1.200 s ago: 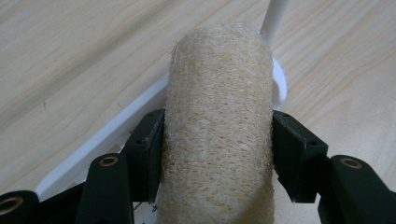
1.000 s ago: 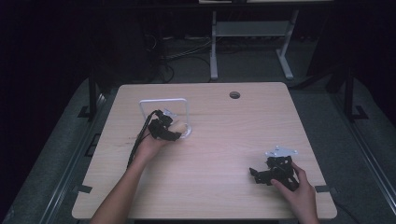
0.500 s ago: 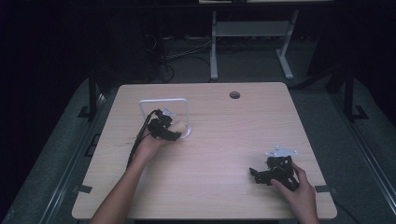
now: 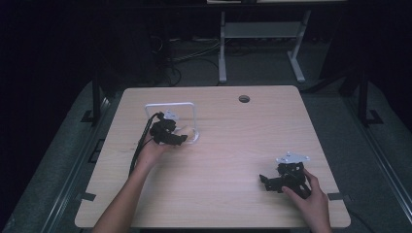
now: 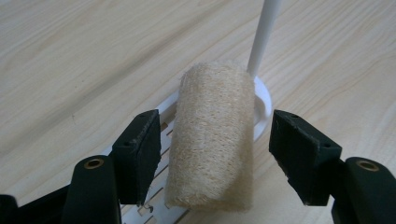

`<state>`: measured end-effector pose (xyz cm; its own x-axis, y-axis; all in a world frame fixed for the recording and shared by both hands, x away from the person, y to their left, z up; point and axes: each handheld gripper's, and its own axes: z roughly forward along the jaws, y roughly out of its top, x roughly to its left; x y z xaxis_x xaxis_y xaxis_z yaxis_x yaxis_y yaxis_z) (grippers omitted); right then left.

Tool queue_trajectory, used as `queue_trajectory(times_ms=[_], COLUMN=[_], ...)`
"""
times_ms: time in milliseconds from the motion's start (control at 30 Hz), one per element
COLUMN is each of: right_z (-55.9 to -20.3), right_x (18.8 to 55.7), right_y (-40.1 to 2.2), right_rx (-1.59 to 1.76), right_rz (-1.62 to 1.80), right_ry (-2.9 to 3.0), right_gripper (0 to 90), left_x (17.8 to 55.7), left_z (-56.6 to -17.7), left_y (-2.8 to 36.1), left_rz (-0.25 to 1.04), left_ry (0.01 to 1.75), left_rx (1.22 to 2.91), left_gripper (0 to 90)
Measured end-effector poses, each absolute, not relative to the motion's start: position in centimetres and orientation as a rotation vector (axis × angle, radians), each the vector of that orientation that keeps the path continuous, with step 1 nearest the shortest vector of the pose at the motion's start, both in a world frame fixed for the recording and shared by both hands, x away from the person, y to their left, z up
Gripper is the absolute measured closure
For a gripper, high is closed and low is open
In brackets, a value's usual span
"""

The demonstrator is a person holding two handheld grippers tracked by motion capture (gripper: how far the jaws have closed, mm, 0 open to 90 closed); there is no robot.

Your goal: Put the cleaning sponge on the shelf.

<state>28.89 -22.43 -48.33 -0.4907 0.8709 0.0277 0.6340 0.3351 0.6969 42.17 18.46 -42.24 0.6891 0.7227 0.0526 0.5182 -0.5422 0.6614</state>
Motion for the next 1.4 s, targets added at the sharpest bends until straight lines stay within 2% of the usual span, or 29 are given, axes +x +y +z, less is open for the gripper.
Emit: queue_trajectory(times_ms=[167,367,467,767,933,1400], right_z=[-48.3,-48.3,-48.3,-48.3,-48.3,-48.3], right_x=[28.9,28.9,28.9,28.9,28.9,28.9], right_y=[-22.4,-22.4,-22.4,-22.4,-22.4,-22.4], right_rx=[1.334,1.334,1.334,1.335,1.334,1.334], right_rz=[0.937,0.937,0.937,0.937,0.937,0.937], right_ry=[2.255,2.255,2.254,2.254,2.255,2.255], right_gripper=[0.0,0.0,0.0,0.0,0.0,0.0], left_x=[41.5,40.6,40.1,39.1,39.0,39.5], left_z=[-41.5,-40.5,-40.1,-40.1,-41.1,-44.2], left_y=[18.7,19.1,19.3,19.9,20.1,19.2], left_rz=[0.426,0.421,0.413,0.319,0.249,0.186], left_ry=[0.938,0.920,0.908,0.886,0.900,0.927], left_rx=[2.244,2.221,2.213,2.215,2.236,2.285], left_gripper=[36.6,45.2,53.4,89.8,90.0,89.9])
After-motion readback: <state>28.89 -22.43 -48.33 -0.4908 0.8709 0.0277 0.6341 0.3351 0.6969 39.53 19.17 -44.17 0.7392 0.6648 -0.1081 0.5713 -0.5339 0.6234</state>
